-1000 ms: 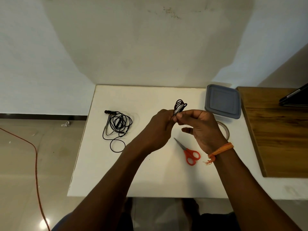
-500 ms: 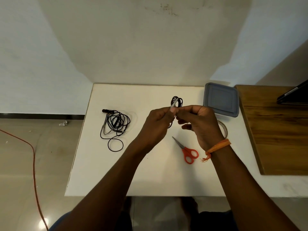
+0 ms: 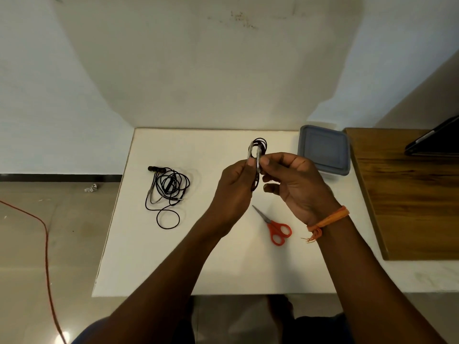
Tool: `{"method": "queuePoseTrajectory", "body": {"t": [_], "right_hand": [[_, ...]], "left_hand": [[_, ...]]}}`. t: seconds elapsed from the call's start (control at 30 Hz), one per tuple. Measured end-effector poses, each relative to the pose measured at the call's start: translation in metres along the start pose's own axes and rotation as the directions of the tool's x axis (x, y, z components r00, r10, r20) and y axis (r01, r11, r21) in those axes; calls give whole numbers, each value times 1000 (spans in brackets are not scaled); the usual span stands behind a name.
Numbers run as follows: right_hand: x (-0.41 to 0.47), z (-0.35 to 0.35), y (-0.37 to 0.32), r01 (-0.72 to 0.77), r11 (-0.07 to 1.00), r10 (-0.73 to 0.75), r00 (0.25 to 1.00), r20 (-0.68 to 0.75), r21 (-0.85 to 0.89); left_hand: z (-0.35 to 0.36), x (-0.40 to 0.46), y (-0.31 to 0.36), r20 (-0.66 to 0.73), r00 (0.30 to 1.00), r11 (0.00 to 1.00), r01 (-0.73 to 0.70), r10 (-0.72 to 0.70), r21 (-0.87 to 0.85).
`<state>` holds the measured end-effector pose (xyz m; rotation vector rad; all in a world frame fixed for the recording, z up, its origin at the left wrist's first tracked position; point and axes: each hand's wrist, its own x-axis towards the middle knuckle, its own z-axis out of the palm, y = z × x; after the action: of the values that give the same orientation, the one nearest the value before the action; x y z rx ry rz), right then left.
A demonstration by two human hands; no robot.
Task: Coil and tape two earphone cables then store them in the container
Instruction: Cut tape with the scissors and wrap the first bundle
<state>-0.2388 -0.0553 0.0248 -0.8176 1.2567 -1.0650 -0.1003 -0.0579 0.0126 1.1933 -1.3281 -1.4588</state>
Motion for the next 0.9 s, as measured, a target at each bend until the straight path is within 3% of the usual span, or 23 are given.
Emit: {"method": "queuePoseTrajectory", "body": {"t": [0.13, 0.3, 0.43, 0.63, 0.9], "right_hand": [[1, 2, 4, 21, 999, -26, 994, -107, -43], [-2, 7, 6, -5, 1000, 3, 993, -121, -16], [-3, 10, 4, -41, 999, 40, 989, -143, -4], [-5, 8, -2, -161, 986, 165, 983, -75, 48], [-6, 11, -6, -161, 987, 161, 987, 6, 12]], "left_hand": [[4, -1, -1, 12, 1000, 1000, 19, -19, 19], [0, 1, -6, 22, 999, 994, 36, -38, 103], [-1, -1, -5, -24, 998, 981, -53, 59, 185], [-3, 1, -7, -69, 991, 975, -96, 112, 202], [0, 3, -15, -220, 958, 958, -125, 184, 258]]}}
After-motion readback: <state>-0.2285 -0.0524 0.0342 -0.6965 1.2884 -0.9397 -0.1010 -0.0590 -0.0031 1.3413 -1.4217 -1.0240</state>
